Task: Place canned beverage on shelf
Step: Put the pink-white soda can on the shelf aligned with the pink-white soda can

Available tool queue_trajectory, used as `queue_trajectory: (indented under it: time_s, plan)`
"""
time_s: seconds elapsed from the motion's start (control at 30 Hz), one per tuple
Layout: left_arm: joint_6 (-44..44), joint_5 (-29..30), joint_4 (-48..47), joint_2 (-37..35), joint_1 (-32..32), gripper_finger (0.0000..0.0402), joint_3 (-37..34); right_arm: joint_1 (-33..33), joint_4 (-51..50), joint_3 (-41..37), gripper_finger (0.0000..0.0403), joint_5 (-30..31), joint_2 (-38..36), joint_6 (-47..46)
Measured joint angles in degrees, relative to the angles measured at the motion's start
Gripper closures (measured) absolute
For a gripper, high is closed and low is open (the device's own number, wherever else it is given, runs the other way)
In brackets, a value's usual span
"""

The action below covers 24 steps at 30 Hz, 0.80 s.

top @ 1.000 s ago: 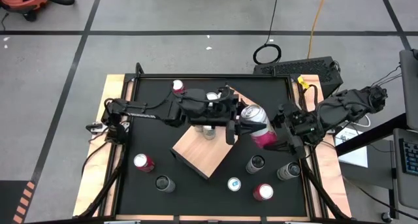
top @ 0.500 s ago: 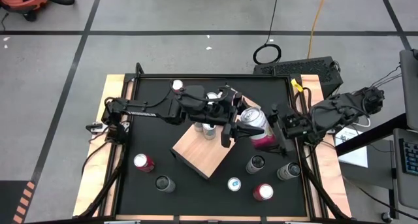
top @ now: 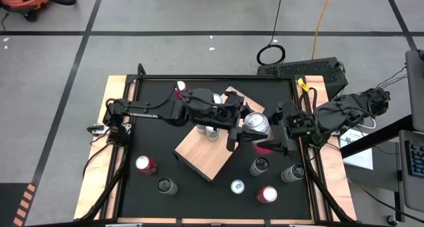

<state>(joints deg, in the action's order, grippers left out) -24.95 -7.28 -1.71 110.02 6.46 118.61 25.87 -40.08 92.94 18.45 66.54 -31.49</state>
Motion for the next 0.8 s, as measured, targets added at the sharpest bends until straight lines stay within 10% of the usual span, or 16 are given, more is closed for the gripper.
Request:
queue_trajectory:
  time_s: [0.8]
  plan:
    - [0.5,4.1,-3.3,0.0,-0.1,0.0106,0.0,0.0,-1.8,-0.1,0.0136,4.3,0.5,5.2]
